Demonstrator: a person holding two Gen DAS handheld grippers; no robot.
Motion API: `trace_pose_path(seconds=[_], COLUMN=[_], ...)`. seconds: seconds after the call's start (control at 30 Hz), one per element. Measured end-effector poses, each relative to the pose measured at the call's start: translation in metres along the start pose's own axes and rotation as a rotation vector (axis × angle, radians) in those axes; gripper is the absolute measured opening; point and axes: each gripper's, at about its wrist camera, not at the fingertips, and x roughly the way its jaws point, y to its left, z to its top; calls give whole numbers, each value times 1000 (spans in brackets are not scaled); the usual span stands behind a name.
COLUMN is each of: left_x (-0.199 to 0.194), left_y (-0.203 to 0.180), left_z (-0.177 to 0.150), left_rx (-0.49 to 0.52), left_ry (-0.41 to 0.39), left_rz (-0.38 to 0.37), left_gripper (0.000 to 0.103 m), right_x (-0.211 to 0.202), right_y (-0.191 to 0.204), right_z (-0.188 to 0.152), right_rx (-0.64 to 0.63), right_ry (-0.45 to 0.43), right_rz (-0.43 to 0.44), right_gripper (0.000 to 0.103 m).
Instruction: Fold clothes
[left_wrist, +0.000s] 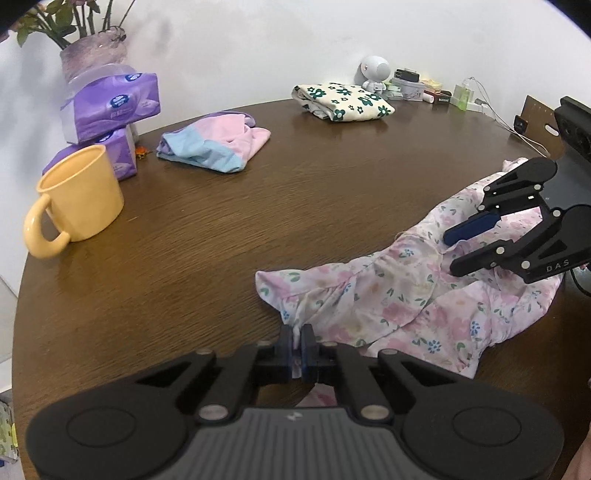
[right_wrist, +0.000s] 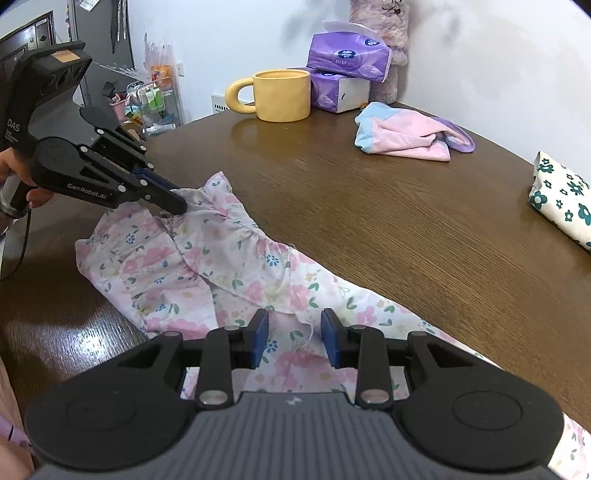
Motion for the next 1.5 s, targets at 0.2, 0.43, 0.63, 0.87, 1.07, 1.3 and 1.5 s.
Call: trace_pose_path(seconds=[0.2,0.43,0.63,0.87,1.07,1.3,1.5], left_x=[1,1,1,0,-20,-85,-97], left_y=[-4,-2,-4,-2,5,-11,-53], left_z=[-2,-5,-5,-6,-8,-40,-69], left_rx=[25,28,43,26,-112,-336,-519], left_ry=[-14,-27,-29,-36,-84,-206,-200], left_rz=[22,19,19,15,19,18,-39], left_gripper=[3,4,4,4,30,68,68], right_x=[-7,-34,-4,30,33,32,29], right_y=[-1,17,53,52,41,38,36], right_z=[-3,14,44,52,51,47,44], right_rx=[-2,-140,-426,-491,-424,-413,-409], right_ry=[2,-45,64,176,183,157,128], right_rz=[0,64,146,221,277,287,289], right_gripper=[37,50,61,59,52,52,52])
